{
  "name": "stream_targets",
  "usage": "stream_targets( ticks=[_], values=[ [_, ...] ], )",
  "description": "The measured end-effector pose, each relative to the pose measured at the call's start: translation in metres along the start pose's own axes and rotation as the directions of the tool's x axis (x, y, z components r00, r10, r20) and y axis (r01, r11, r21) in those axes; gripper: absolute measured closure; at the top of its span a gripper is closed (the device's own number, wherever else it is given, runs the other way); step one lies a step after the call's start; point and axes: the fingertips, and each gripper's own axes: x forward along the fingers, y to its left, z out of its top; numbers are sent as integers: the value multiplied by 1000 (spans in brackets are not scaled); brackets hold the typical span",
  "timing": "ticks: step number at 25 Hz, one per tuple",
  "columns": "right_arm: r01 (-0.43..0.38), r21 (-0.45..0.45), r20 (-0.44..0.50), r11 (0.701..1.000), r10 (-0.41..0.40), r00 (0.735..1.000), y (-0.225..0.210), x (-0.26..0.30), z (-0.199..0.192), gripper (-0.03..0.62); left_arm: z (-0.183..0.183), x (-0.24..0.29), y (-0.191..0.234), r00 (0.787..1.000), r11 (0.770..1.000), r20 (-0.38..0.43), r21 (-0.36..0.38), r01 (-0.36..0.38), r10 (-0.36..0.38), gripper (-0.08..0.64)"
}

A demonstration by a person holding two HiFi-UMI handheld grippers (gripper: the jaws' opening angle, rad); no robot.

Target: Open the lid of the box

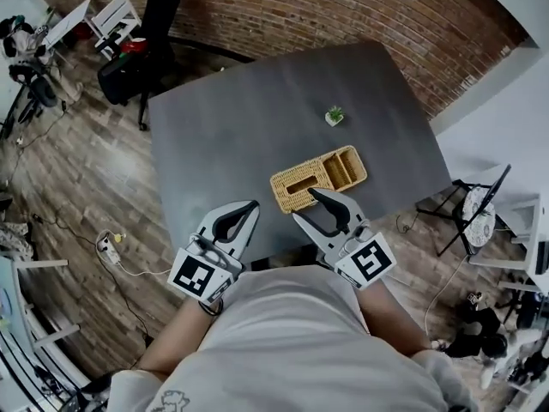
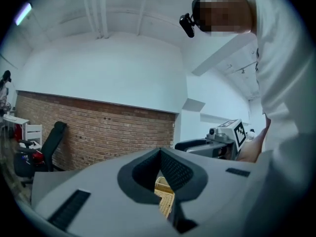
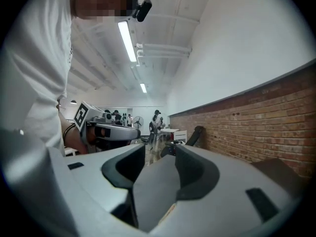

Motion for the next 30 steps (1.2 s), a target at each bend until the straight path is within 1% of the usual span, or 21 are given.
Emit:
stream_targets(
  ticks=[5, 10, 15, 19, 22, 25, 28, 30],
  values=[
    [-115, 5, -47, 993, 115, 992, -26, -1, -11, 394, -6, 20, 0, 993, 993, -18, -18, -113, 113, 549],
    [-238, -29, -78, 971, 235, 969, -43, -1, -21, 388, -16, 34, 1, 978, 979, -42, -11, -205, 205, 549],
    [-366, -55, -152, 929, 354, 923, -49, -12, -41, 377, -27, 45, -8, 958, 958, -48, -29, -285, 284, 549],
    [-456, -92, -234, 885, 426, 874, -46, -10, -62, 369, -43, 45, -2, 939, 939, -60, -36, -342, 339, 549],
    [-498, -115, -272, 860, 454, 848, -49, -9, -76, 367, -57, 49, 1, 930, 930, -81, -51, -363, 359, 549],
    [-527, -115, -288, 842, 479, 829, -55, -19, -84, 363, -65, 60, -13, 932, 934, -96, -47, -354, 349, 549],
    [-548, -83, -310, 832, 501, 808, -54, -15, -98, 356, -77, 63, -16, 936, 937, -110, -60, -343, 335, 549],
    [-552, -47, -307, 833, 514, 801, -54, -8, -114, 351, -89, 64, -13, 936, 938, -131, -75, -339, 327, 549]
  ],
)
